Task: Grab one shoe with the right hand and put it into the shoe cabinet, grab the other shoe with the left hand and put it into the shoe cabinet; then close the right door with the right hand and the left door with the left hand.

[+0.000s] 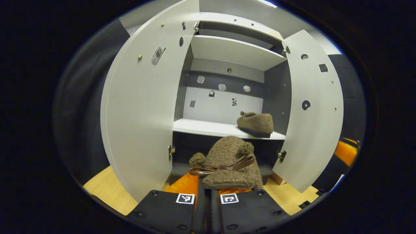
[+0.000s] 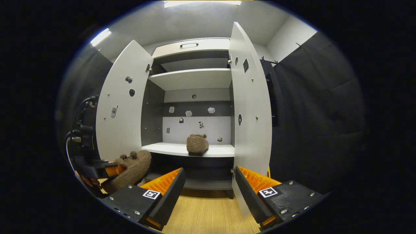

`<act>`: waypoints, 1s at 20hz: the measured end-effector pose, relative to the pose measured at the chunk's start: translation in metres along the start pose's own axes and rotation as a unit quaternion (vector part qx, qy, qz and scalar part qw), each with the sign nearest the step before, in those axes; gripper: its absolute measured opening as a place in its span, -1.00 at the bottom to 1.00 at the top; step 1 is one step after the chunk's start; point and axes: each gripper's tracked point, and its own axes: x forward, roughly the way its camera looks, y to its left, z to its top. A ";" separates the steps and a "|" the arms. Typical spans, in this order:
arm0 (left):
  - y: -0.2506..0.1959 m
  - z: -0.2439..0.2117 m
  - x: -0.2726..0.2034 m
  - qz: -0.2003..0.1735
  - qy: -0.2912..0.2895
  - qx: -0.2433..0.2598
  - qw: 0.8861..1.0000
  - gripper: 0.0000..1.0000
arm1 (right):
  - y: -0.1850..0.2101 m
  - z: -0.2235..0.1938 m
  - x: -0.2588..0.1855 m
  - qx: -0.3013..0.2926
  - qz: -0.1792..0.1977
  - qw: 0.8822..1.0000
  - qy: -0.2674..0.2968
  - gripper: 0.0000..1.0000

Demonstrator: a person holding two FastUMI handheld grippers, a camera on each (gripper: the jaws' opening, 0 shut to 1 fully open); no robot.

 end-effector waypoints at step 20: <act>-0.002 0.037 0.326 0.014 0.125 0.018 0.992 -0.69 | -0.066 0.008 -0.034 0.004 -0.089 0.996 0.008 0.88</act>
